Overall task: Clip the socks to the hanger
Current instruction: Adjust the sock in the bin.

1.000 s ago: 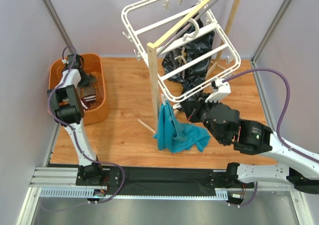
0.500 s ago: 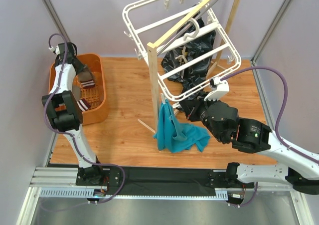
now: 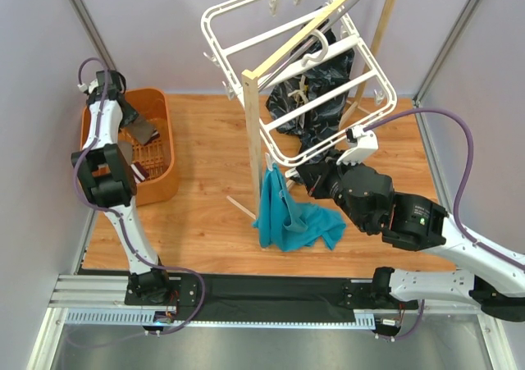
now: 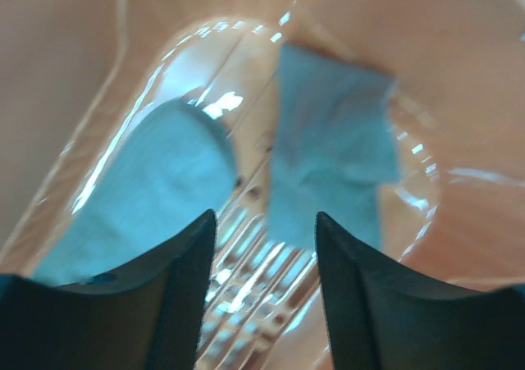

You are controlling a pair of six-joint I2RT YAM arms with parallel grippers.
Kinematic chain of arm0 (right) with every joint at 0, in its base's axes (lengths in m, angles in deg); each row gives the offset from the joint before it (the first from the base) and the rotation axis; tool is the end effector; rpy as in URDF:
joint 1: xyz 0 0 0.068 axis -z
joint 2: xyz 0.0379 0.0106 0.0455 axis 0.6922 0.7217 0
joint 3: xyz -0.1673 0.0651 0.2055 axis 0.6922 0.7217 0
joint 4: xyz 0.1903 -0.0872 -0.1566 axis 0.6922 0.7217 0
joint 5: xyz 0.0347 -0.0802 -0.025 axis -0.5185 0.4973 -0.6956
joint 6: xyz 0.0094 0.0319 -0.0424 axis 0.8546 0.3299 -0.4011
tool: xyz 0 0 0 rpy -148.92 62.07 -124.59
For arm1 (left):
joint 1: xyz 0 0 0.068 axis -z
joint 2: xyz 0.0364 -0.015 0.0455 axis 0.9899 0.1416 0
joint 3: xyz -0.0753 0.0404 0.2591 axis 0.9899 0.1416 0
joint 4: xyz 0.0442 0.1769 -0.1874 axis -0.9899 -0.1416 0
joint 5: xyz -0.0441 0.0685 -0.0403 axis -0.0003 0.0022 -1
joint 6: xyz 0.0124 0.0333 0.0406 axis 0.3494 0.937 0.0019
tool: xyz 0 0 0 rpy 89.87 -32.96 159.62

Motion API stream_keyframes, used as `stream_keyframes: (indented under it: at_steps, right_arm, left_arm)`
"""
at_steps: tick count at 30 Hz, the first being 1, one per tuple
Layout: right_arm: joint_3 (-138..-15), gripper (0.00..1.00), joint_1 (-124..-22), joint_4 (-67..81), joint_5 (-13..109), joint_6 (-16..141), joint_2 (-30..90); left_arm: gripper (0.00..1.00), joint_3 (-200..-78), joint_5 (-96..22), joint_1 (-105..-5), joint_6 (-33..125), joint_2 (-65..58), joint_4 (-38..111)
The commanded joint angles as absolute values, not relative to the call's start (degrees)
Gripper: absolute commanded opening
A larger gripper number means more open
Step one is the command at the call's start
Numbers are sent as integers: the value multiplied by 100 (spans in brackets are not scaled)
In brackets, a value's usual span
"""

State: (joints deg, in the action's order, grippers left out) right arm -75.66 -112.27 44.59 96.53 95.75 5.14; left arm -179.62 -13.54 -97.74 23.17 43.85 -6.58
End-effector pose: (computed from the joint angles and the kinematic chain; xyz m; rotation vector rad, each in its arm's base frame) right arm 0.0882 0.1607 0.4326 0.0055 1.8830 0.6415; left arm 0.4620 0.1409 0.2678 -1.1238 2.1507 0.1814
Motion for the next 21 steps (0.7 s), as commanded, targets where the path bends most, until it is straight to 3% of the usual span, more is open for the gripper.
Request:
stream_keyframes:
  at_steps: [1, 6, 8, 10, 15, 21]
  right_arm:
    - [-7644, 0, -11157, 4725, 9473, 9606, 576]
    - [-7600, 0, -11096, 4646, 9377, 9589, 602]
    - [-7582, 0, -11078, 4619, 9324, 9571, 611]
    - [-7573, 0, -11052, 4619, 9307, 9571, 611]
    - [-7565, 0, -11008, 4663, 9315, 9589, 567]
    - [-7521, 0, -10973, 4698, 9280, 9589, 532]
  left_arm:
    - [57, -18180, -821, -9663, 2687, 3841, -1388]
    - [55, -18138, -969, -9416, 2888, 3560, -1303]
    - [42, -18058, -1696, -9381, 3003, 3576, -1066]
    - [36, -17987, -2520, -9381, 3162, 3664, -803]
    - [48, -18945, -2824, -9364, 3126, 4674, -1460]
    - [58, -18612, -2000, -9153, 3723, 4878, -812]
